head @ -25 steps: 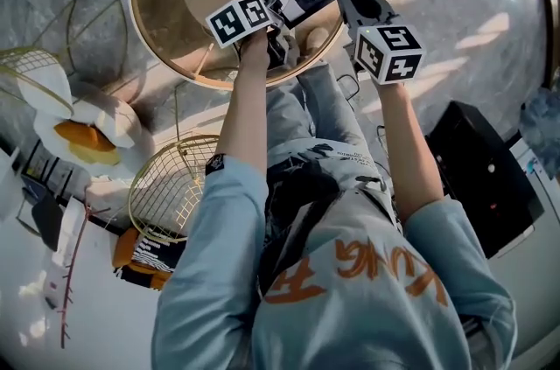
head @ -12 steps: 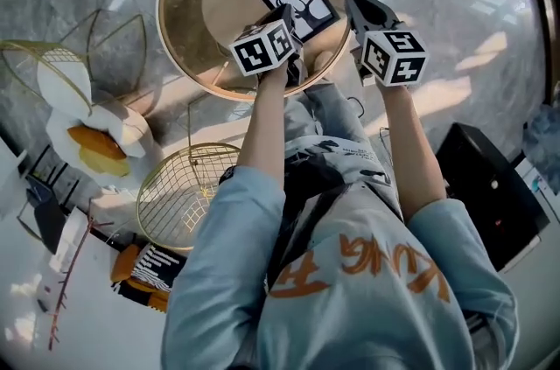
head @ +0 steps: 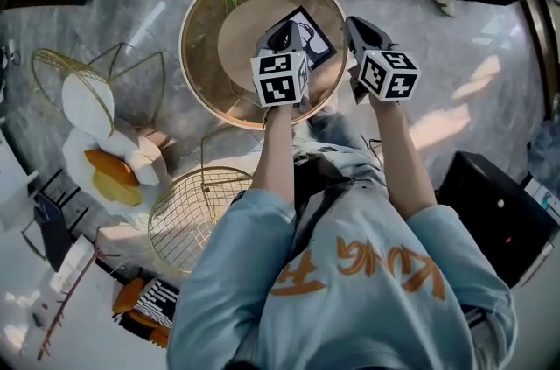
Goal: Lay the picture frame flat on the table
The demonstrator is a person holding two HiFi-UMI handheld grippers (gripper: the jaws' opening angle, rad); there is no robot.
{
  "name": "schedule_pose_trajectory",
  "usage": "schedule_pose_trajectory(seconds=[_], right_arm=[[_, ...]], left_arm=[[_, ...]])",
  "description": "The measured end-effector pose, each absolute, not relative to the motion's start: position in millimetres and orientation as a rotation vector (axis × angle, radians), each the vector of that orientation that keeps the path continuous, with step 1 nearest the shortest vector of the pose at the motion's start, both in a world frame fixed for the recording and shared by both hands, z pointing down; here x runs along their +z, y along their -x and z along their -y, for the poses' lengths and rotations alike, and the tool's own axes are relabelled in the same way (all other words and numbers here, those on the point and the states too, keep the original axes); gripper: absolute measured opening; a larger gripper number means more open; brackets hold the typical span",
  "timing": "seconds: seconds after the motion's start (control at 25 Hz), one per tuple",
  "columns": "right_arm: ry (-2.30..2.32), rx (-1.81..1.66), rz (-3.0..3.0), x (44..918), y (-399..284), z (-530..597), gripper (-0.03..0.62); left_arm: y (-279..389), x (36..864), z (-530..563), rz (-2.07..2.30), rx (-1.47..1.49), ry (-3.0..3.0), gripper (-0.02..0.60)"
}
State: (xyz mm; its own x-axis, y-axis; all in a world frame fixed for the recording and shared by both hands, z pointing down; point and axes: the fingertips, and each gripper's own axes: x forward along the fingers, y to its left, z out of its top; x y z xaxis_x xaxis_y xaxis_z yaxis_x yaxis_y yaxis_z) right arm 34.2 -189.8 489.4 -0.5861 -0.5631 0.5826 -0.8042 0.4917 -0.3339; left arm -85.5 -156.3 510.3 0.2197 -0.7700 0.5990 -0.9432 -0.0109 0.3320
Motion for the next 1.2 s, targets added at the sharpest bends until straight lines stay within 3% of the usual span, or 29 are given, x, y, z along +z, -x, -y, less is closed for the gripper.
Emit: schedule_pose_trajectory(seconds=[0.72, 1.2], right_arm=[[-1.342, 0.679, 2.603, 340.1, -51.8, 215.5, -0.003], [-1.298, 0.345, 2.851, 202.7, -43.1, 246.6, -0.003]], left_arm=[[91.9, 310.4, 182.2, 1.846, 0.254, -2.118, 0.020], [90.7, 177.4, 195.4, 2.109, 0.113, -2.232, 0.020]])
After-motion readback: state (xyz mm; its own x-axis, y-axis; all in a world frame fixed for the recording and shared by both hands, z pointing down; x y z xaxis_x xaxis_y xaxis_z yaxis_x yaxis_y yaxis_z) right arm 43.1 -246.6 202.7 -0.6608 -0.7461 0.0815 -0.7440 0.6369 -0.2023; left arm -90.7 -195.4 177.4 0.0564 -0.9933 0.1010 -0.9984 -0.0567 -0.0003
